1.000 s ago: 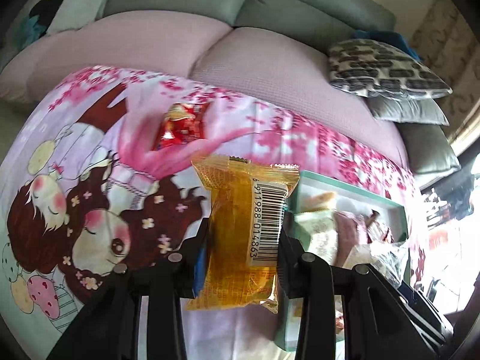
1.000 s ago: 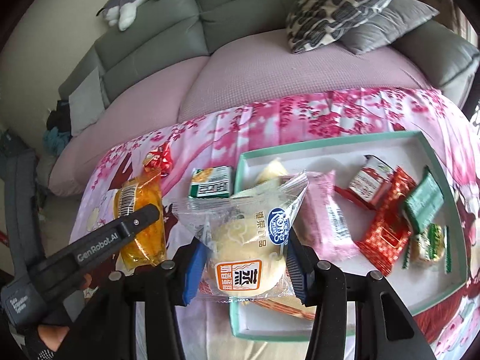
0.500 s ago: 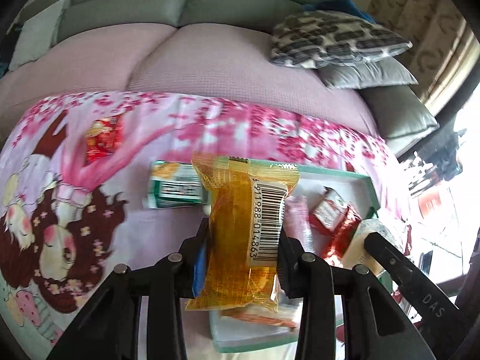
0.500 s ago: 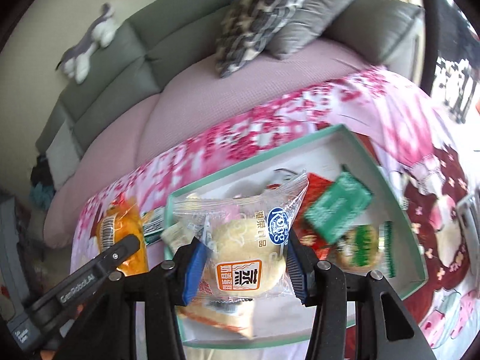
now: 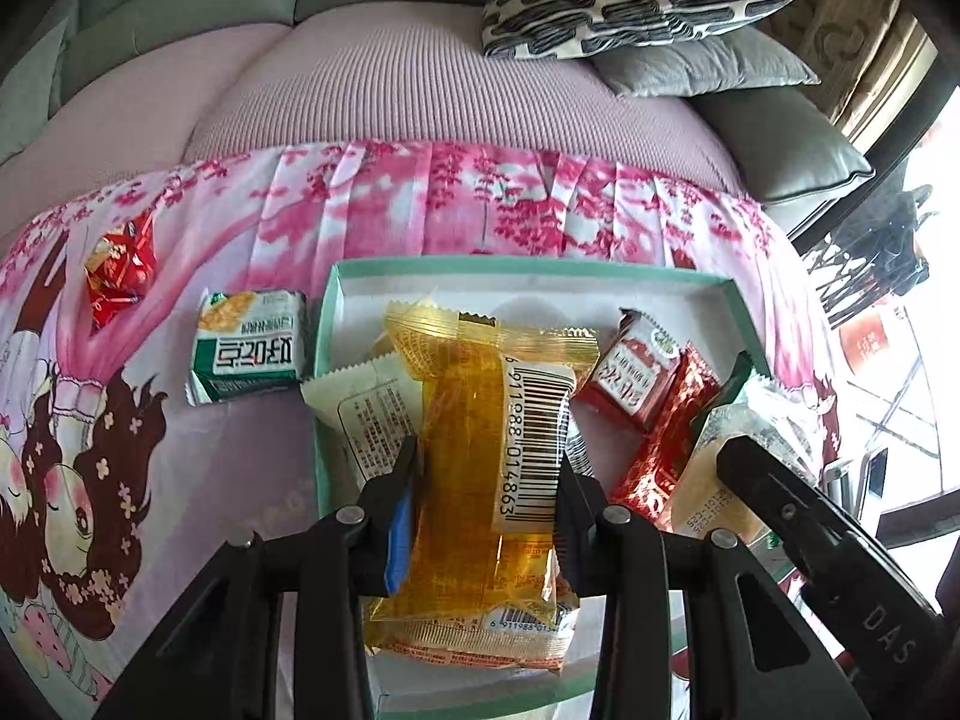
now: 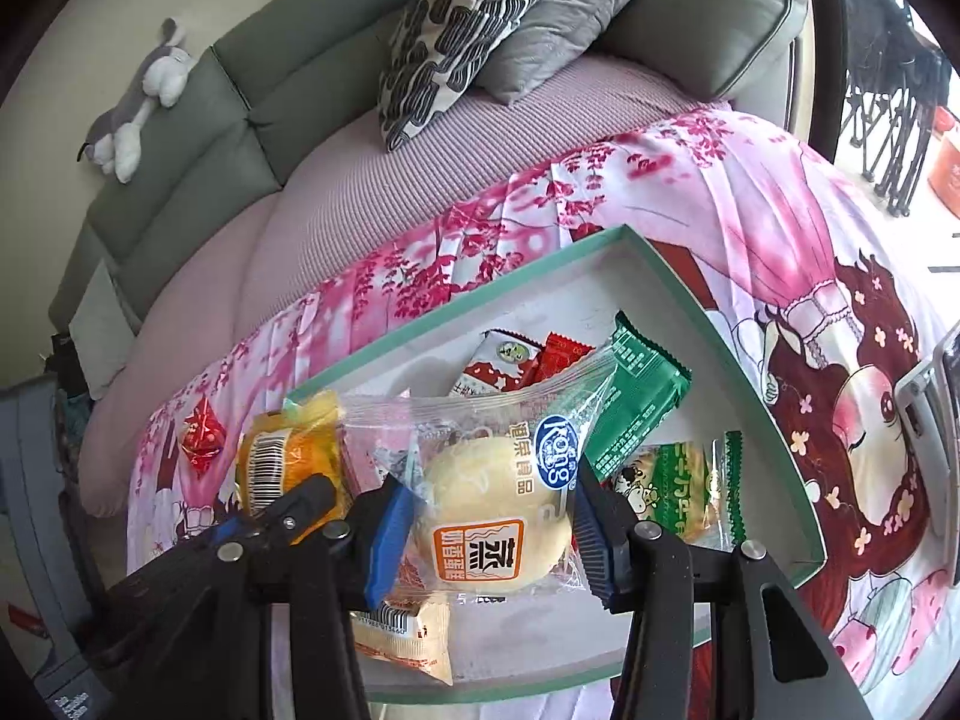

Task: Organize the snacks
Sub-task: 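Carry the yellow pack and round bun over the tray with both grippers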

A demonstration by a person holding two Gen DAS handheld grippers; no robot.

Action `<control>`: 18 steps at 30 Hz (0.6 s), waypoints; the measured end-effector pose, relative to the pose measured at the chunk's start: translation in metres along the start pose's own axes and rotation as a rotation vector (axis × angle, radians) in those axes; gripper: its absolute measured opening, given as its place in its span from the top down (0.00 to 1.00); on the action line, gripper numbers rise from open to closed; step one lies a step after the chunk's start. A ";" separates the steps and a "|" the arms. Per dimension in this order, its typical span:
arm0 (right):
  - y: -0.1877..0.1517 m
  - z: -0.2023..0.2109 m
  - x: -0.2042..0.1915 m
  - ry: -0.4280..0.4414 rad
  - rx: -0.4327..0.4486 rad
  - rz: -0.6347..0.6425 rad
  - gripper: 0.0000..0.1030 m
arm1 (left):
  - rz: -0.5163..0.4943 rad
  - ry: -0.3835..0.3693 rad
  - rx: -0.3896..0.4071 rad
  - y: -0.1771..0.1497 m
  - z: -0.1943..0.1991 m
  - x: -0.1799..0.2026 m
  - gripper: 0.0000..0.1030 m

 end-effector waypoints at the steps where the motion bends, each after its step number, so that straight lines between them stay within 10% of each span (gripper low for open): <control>1: -0.001 -0.002 0.000 0.000 -0.006 0.002 0.50 | -0.003 -0.001 -0.005 -0.003 -0.003 -0.001 0.62; 14: -0.013 -0.019 0.003 -0.034 -0.061 0.015 0.49 | 0.021 -0.002 -0.006 -0.006 -0.009 -0.011 0.61; 18: -0.016 -0.022 0.001 -0.038 -0.073 0.029 0.48 | 0.049 0.009 -0.017 -0.006 -0.012 -0.017 0.47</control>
Point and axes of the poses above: each gripper's, at about its wrist camera, not at the fingertips, and z roughly against the way its jaws point, x to its right, y to its top, the point moved 9 cm from there along -z, roughly the way its jaws point, and after that the axes turned 5 degrees about x, right-handed, at the moved point
